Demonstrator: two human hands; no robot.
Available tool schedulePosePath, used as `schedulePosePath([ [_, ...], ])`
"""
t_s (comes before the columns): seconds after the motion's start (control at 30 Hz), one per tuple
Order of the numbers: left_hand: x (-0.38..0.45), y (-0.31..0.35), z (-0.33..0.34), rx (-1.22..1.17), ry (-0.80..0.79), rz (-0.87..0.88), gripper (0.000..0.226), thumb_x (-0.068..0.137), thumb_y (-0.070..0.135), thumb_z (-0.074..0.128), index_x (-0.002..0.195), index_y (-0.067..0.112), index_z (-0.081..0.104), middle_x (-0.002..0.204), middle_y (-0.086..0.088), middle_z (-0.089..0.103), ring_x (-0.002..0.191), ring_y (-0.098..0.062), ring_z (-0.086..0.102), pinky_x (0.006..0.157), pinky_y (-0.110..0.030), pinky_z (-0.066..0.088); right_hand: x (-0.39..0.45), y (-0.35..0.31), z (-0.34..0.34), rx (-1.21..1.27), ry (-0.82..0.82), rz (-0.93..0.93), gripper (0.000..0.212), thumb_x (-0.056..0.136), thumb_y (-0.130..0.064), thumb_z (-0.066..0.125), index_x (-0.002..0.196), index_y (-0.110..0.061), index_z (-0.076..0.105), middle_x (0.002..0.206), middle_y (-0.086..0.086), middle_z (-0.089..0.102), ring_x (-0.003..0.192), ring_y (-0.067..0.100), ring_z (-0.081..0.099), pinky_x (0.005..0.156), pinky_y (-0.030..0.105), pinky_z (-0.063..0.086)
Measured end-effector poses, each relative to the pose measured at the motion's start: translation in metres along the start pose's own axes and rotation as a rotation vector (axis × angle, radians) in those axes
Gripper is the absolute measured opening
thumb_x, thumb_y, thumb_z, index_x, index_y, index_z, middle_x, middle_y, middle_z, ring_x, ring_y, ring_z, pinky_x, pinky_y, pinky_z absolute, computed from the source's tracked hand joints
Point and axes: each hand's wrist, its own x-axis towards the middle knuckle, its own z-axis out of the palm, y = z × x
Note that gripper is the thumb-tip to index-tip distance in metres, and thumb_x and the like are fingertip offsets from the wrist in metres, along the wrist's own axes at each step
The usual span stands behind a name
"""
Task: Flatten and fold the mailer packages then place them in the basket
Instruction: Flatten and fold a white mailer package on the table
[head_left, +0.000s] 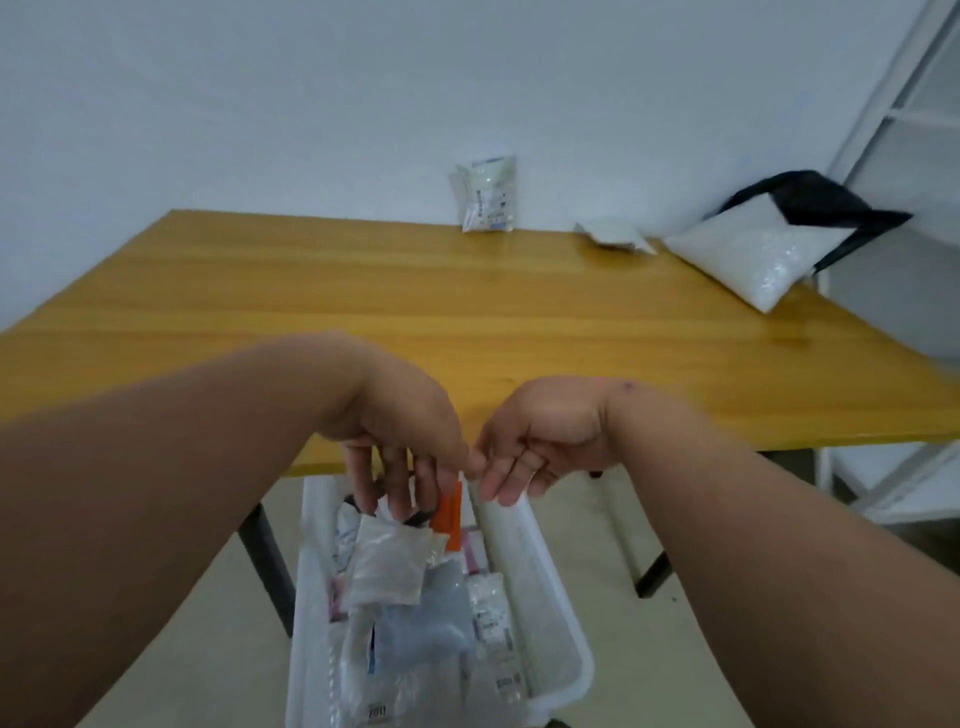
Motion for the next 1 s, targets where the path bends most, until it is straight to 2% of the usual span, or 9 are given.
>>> schedulePosePath([
  [0.1,0.016,0.012,-0.035,-0.091,0.364,0.152,0.020,0.099,0.035,0.053,0.102,0.018,0.062,0.099,-0.005,0.067,0.083,-0.018,0.066,0.071,-0.034,0.057,-0.003,-0.016,-0.034,0.055,0.308,-0.173,0.011,0.090,-0.007,0.053,0.089,-0.008,0.064,0.074,0.004,0.068,0.059,0.014,0.058,0.055,0.027,0.036],
  [0.2,0.065,0.012,-0.061,-0.072,0.676,0.210,0.025,0.096,0.042,0.056,0.114,0.024,0.059,0.111,-0.001,0.063,0.097,-0.019,0.060,0.084,-0.036,0.053,0.025,-0.021,-0.068,0.025,0.618,-0.261,0.014,0.089,-0.016,0.059,0.094,-0.005,0.067,0.084,0.005,0.072,0.069,0.017,0.061,0.061,0.030,0.042],
  [0.3,0.122,0.016,-0.084,-0.045,0.732,0.224,0.038,0.096,0.038,0.057,0.131,0.023,0.053,0.123,0.001,0.059,0.107,-0.021,0.058,0.090,-0.033,0.047,0.069,-0.017,-0.108,-0.126,0.827,-0.251,0.017,0.090,-0.014,0.054,0.099,-0.009,0.068,0.101,0.002,0.069,0.086,0.020,0.063,0.074,0.031,0.049],
  [0.4,0.175,0.027,-0.109,0.004,0.814,0.249,0.042,0.096,0.033,0.057,0.135,0.020,0.052,0.134,-0.003,0.055,0.118,-0.023,0.055,0.101,-0.038,0.044,0.111,-0.005,-0.153,-0.255,0.942,-0.155,0.026,0.090,-0.017,0.051,0.111,-0.019,0.066,0.119,0.000,0.062,0.107,0.020,0.058,0.089,0.029,0.047],
  [0.5,0.214,0.044,-0.133,0.042,0.861,0.240,0.039,0.096,0.031,0.056,0.134,0.022,0.053,0.136,-0.003,0.050,0.123,-0.023,0.050,0.105,-0.037,0.039,0.139,0.010,-0.201,-0.382,0.985,-0.017,0.034,0.092,-0.026,0.050,0.125,-0.026,0.059,0.138,0.001,0.045,0.128,0.024,0.044,0.107,0.041,0.037],
  [0.67,0.247,0.066,-0.161,-0.001,0.863,0.277,0.032,0.096,0.027,0.055,0.128,0.022,0.057,0.135,0.001,0.046,0.126,-0.021,0.044,0.105,-0.030,0.036,0.157,0.018,-0.262,-0.533,0.987,0.120,0.041,0.097,-0.034,0.044,0.137,-0.025,0.048,0.162,0.000,0.008,0.148,0.023,0.008,0.117,0.047,0.015],
  [0.8,0.270,0.083,-0.189,0.041,0.836,0.258,0.033,0.095,0.027,0.056,0.127,0.022,0.058,0.134,0.001,0.048,0.127,-0.020,0.043,0.107,-0.031,0.035,0.170,0.013,-0.310,-0.578,0.925,0.182,0.044,0.099,-0.036,0.038,0.140,-0.021,0.043,0.163,0.001,-0.014,0.150,0.023,-0.011,0.120,0.052,0.004],
  [0.9,0.284,0.097,-0.210,0.055,0.816,0.231,0.035,0.095,0.031,0.054,0.129,0.026,0.056,0.136,0.004,0.045,0.130,-0.019,0.039,0.108,-0.036,0.035,0.181,0.010,-0.346,-0.641,0.916,0.196,0.044,0.098,-0.033,0.036,0.141,-0.026,0.041,0.162,0.000,-0.021,0.149,0.023,-0.017,0.119,0.054,-0.003],
  [1.0,0.297,0.109,-0.227,0.046,0.794,0.200,0.036,0.097,0.032,0.052,0.132,0.027,0.053,0.141,0.005,0.041,0.132,-0.018,0.035,0.110,-0.036,0.033,0.193,0.010,-0.379,-0.708,0.890,0.241,0.039,0.093,-0.026,0.037,0.130,-0.032,0.050,0.161,0.000,-0.024,0.148,0.027,-0.022,0.118,0.057,-0.008],
])
